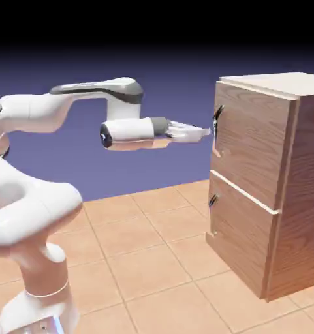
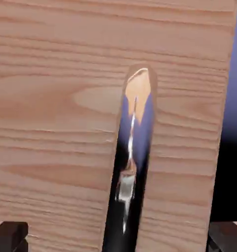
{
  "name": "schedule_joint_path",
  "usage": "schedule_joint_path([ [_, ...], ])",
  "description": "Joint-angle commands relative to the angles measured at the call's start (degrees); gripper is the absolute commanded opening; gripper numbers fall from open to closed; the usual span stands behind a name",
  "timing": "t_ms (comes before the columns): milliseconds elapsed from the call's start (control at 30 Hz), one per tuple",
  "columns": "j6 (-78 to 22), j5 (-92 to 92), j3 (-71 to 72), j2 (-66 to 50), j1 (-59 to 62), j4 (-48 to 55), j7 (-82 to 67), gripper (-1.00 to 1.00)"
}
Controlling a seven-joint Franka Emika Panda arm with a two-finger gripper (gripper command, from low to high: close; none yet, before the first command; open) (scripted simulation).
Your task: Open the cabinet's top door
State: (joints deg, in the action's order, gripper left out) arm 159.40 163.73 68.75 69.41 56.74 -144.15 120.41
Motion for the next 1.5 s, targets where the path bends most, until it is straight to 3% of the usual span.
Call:
schedule_joint_path([
  [0,-0.1,1.1,0.5,0.2,0.4,0.1,0.5,0.00],
  [200,-2.1,2.3,4.5,-2.0,10.3,7.6,0.2,0.00],
  [233,-2.1,2.3,4.5,-2.0,10.3,7.6,0.2,-1.00],
  [500,-9.3,2.3,-6.9,-14.7,-3.8,-1.4,-16.8,-1.00],
  [900,-9.6,2.9,-31.3,-30.1,-28.6,-5.6,-41.0,-1.00],
  [1167,-15.3,-14.7,-45.0,-25.7,-39.2,-13.6,-32.5,-1.00],
  [1467,-25.0,-37.2,-58.1,-19.4,-42.9,-21.0,-22.1,-1.00],
])
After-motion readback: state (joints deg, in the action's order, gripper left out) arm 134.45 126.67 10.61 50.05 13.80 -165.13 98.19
